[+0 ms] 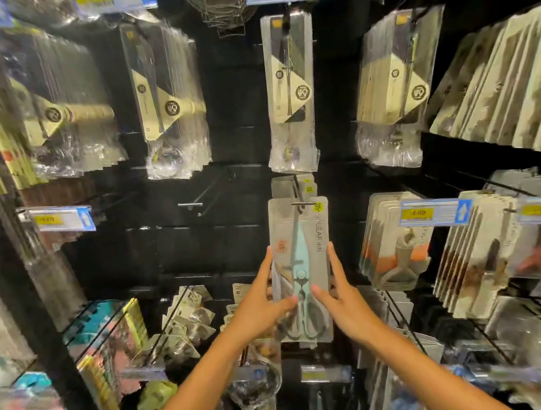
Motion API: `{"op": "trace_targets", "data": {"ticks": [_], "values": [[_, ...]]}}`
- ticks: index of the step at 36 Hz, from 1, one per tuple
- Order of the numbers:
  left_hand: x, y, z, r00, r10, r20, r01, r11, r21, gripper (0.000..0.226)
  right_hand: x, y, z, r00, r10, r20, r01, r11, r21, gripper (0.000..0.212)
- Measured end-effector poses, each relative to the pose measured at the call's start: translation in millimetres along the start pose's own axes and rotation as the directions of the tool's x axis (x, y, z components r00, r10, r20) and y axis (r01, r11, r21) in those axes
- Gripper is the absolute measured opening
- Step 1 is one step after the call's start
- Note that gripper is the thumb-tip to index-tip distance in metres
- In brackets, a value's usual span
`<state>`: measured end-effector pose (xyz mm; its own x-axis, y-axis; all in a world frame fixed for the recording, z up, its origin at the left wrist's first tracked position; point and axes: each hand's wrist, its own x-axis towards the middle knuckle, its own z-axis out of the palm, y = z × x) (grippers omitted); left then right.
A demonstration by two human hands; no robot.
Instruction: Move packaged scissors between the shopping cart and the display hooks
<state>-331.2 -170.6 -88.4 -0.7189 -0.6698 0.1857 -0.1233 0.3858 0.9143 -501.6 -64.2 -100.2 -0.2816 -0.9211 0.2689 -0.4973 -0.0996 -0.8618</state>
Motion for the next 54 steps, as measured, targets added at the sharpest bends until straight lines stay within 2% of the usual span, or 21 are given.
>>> {"op": "trace_targets", "data": {"ticks": [7,13,18,22,26,29,32,37,42,44,47,50,54], "values": [[51.3,-3.2,-9.7,0.998,-0.001,0.063,0.002,1.0,-0.003,0.101,42.9,-0.8,-4.8,0.997,0.076,-0.024,-0.078,0.993,-0.093,0.087],[83.1,-18.4,-18.9,0.995,-0.044,0.09,0.043,0.999,0.015,0.122,71.8,9.5,-3.6,0.995,0.087,-0.05,-0.093,0.986,-0.141,0.094],[94.4,-19.8,-22.6,0.997,0.006,0.082,-0.011,0.999,0.05,0.103,86.4,10.2,-4.0,0.99,0.122,-0.063,-0.129,0.985,-0.117,0.094],[93.4,-21.5,-24.1,0.999,-0.001,0.043,-0.006,0.988,0.156,0.104,81.3,11.4,-0.4,0.992,0.09,-0.091,-0.1,0.989,-0.111,0.098],[81.3,-34.7,-27.9,1.0,-0.023,-0.009,0.024,0.946,0.323,0.103,67.2,25.7,2.6,0.977,0.182,-0.114,-0.2,0.965,-0.171,0.107],[65.1,-49.3,-33.5,1.0,-0.017,-0.007,0.019,0.898,0.44,0.094,51.8,30.9,3.4,0.988,0.149,-0.049,-0.157,0.954,-0.257,0.09],[40.6,-57.3,-39.7,0.999,0.051,0.007,-0.045,0.793,0.608,0.084,35.2,32.4,5.3,0.997,0.078,0.003,-0.073,0.935,-0.347,0.071],[-22.3,-67.4,-52.4,0.988,0.153,0.032,-0.123,0.632,0.765,0.072,15.1,30.3,17.9,0.983,-0.081,0.167,0.149,0.877,-0.457,0.063],[-103.1,-83.1,-69.7,0.992,0.122,0.017,-0.08,0.528,0.846,0.067,-2.5,32.1,54.3,0.906,-0.199,0.374,0.363,0.821,-0.44,0.059],[-139.1,-88.7,-78.7,0.997,0.08,0.007,-0.045,0.492,0.87,0.067,-8.6,31.2,73.6,0.862,-0.225,0.454,0.425,0.808,-0.407,0.058],[-196.3,-97.2,-92.4,0.995,-0.044,-0.09,0.099,0.495,0.863,0.067,-16.6,24.7,106.4,0.785,-0.212,0.583,0.481,0.802,-0.356,0.058],[-250.6,-101.8,-100.9,0.964,-0.169,-0.205,0.262,0.476,0.84,0.071,-26.6,16.7,143.8,0.724,-0.208,0.657,0.512,0.801,-0.311,0.056],[-317.3,-115.1,-111.5,0.916,-0.249,-0.316,0.396,0.417,0.818,0.069,-42.3,2.9,195.8,0.634,-0.202,0.747,0.561,0.785,-0.263,0.054]]}}
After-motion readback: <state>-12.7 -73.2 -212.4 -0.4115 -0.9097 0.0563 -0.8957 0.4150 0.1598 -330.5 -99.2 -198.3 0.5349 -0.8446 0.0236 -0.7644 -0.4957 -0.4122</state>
